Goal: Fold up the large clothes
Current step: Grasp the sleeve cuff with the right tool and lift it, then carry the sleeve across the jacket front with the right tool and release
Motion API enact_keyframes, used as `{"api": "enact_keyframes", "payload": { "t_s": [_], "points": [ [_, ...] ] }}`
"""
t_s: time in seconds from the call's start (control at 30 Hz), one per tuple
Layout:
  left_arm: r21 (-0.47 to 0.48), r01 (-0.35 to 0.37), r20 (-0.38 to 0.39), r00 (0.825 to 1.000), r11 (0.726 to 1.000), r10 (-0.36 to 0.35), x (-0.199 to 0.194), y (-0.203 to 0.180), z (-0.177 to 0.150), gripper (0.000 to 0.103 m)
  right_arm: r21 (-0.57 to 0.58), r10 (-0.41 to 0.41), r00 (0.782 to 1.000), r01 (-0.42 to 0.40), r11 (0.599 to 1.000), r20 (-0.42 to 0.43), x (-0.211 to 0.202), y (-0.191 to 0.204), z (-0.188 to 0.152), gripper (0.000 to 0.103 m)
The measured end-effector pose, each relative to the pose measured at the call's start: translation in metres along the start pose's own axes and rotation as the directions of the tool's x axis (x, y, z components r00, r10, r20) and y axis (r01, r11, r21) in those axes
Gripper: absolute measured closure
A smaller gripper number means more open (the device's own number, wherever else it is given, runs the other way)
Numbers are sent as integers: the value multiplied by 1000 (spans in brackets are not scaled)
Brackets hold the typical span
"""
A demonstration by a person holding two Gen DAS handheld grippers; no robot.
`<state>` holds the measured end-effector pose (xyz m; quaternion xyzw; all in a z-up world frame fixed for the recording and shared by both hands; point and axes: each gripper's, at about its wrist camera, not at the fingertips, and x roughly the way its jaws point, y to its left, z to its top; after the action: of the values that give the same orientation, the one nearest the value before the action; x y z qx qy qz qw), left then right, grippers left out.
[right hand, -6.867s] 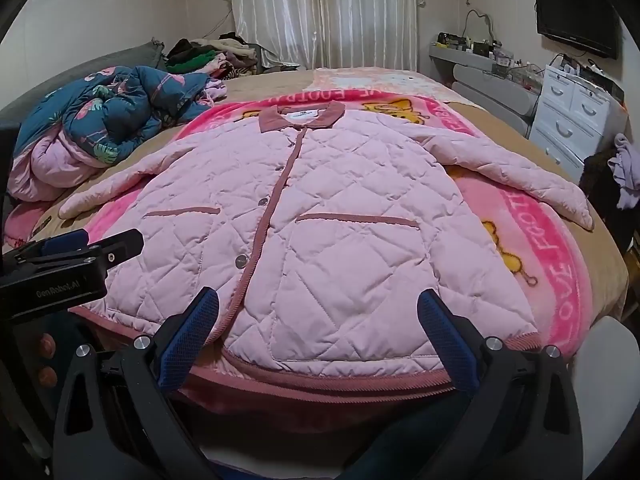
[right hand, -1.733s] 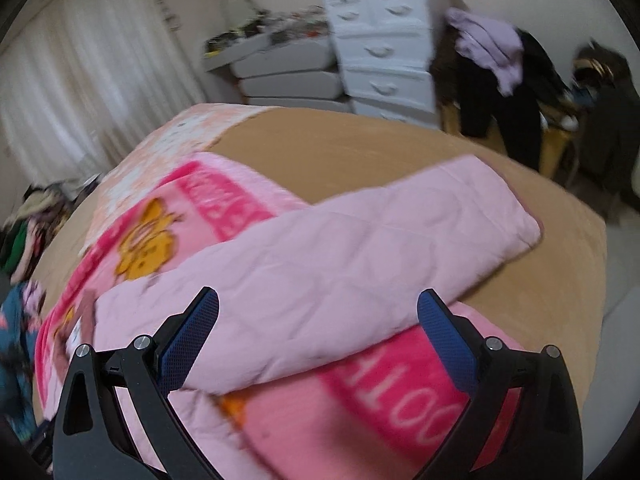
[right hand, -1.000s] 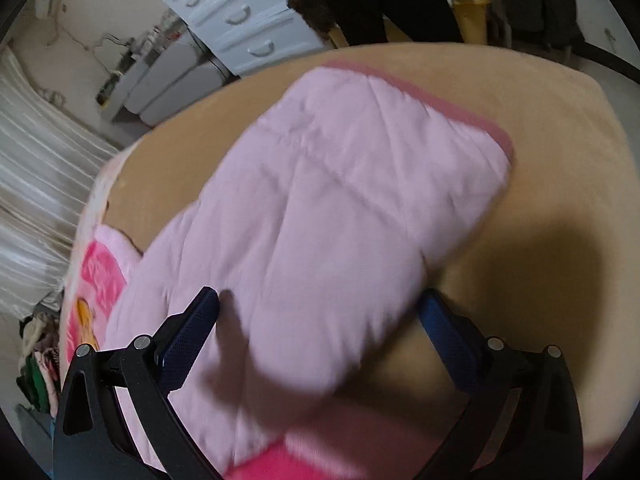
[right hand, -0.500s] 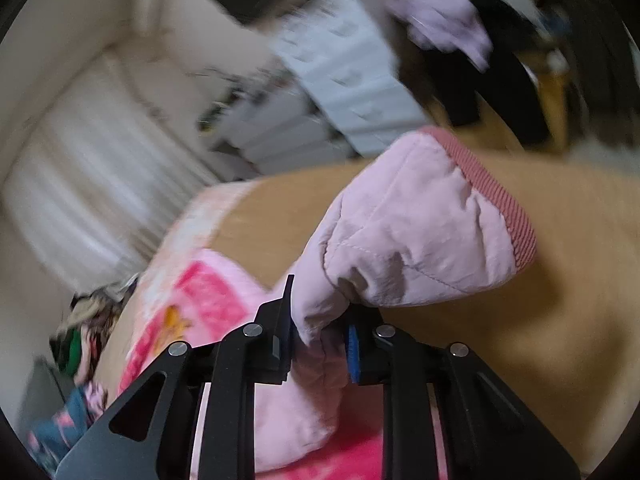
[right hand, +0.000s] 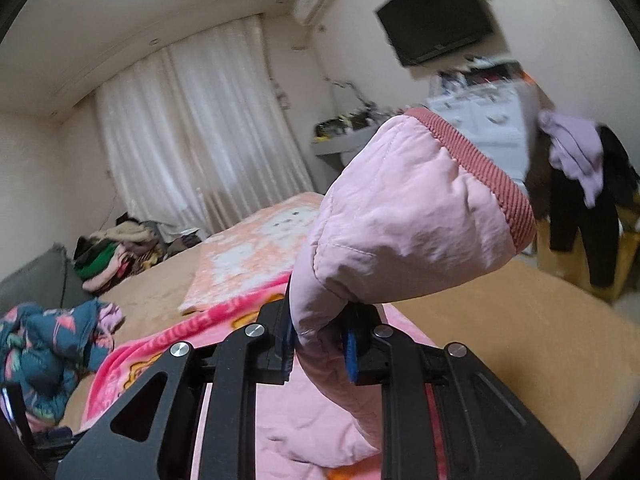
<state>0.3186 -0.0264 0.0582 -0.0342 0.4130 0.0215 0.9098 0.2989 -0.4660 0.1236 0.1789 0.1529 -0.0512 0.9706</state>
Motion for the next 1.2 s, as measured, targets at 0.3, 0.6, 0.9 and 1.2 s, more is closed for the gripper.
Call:
{"api": "enact_keyframes", "payload": {
  "t_s": [0.3, 0.6, 0.9, 1.2],
  "points": [
    [-46, 15, 53, 999, 999, -12, -28, 30, 17, 9, -99, 83, 997, -82, 992, 0, -11, 75, 7, 85],
    [-110, 20, 78, 997, 994, -11, -44, 67, 24, 9, -205, 164, 986, -169, 964, -41, -11, 149, -9, 85],
    [-188, 62, 73, 996, 980, -49, -40, 107, 23, 9, -248, 244, 965, -262, 933, -102, -4, 207, -42, 85],
    [-233, 75, 80, 995, 969, -58, -39, 136, 18, 9, -282, 282, 941, -326, 902, -185, 14, 253, -83, 85]
  ]
}}
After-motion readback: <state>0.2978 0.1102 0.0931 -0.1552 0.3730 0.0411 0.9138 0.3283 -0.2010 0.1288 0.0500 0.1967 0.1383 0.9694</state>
